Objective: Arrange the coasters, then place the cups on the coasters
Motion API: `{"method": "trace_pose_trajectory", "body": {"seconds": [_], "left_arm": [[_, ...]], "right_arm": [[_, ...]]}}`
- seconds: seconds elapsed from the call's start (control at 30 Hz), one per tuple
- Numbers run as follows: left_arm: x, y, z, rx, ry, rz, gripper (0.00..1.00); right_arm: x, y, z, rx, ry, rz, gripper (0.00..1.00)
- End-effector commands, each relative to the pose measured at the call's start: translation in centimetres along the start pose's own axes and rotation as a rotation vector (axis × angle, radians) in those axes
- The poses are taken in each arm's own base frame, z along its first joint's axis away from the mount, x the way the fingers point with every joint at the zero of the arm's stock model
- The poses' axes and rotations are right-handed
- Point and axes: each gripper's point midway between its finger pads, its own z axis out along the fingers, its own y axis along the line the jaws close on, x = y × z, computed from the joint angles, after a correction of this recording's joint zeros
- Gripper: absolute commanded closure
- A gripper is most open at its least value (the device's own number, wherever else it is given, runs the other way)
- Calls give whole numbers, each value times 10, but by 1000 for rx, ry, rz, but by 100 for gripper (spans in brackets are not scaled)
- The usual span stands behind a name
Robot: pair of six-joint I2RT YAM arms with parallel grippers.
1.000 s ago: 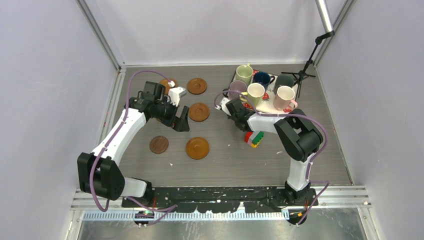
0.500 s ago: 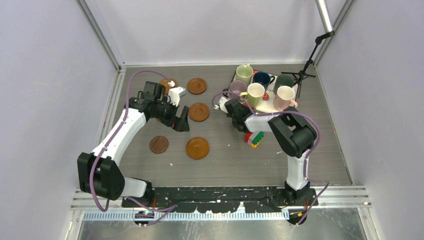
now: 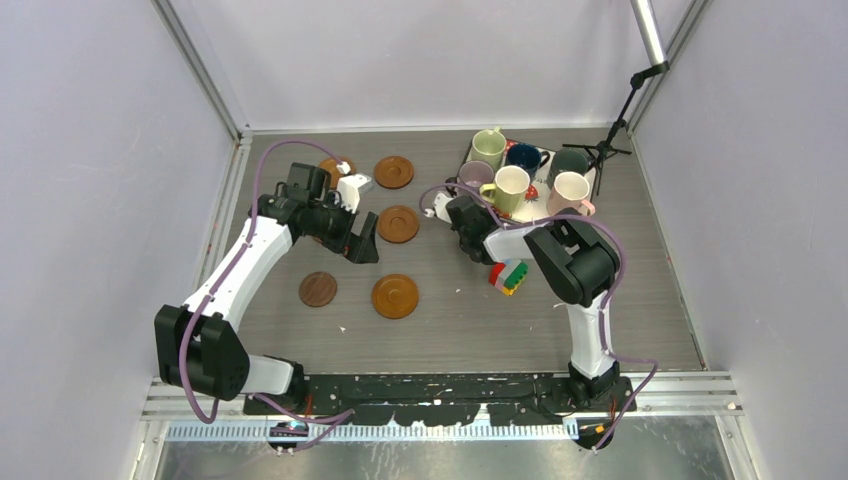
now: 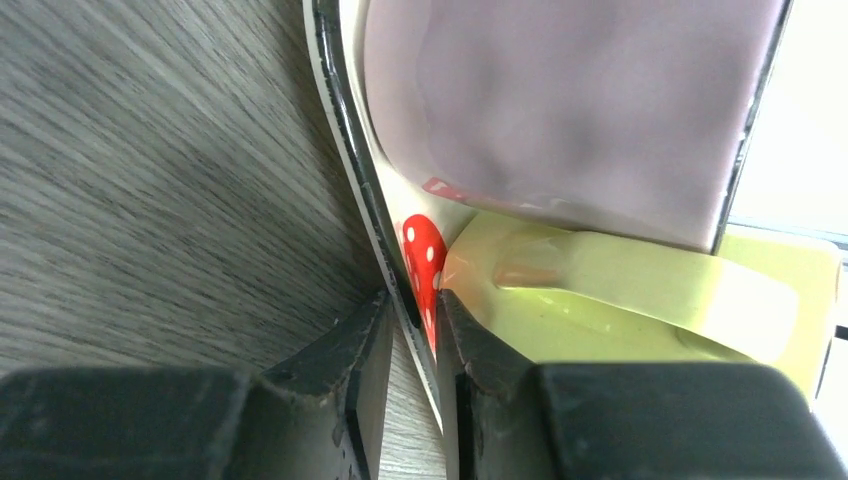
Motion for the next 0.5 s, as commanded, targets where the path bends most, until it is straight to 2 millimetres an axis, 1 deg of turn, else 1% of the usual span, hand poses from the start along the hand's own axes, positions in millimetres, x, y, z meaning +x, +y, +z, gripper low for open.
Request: {"method": "trace_pose_trajectory", "body": {"seconds": [0.0, 0.07, 0.1, 0.13, 0.17, 0.3, 0.47], "left_arm": [[-10, 0, -6, -3, -26, 15, 5], [-9, -1, -6, -2, -25, 15, 5], [-9, -2, -7, -1, -27, 15, 5], [-9, -2, -8, -2, -28, 17, 5], [-9, -2, -9, -5, -29, 17, 5], [-7, -4, -11, -7, -33, 17, 5], [-8, -4, -12, -8, -38, 18, 5]], "right_arm": [[20, 36, 16, -101, 33, -41, 72], [25, 39, 17, -108, 44, -48, 78], [27, 40, 16, -115, 52, -48, 84], [29, 42, 15, -125, 61, -48, 92], [32, 43, 13, -137, 72, -43, 99], [32, 45, 0, -193, 71, 5, 100], [32, 53, -19, -257, 64, 45, 100]]}}
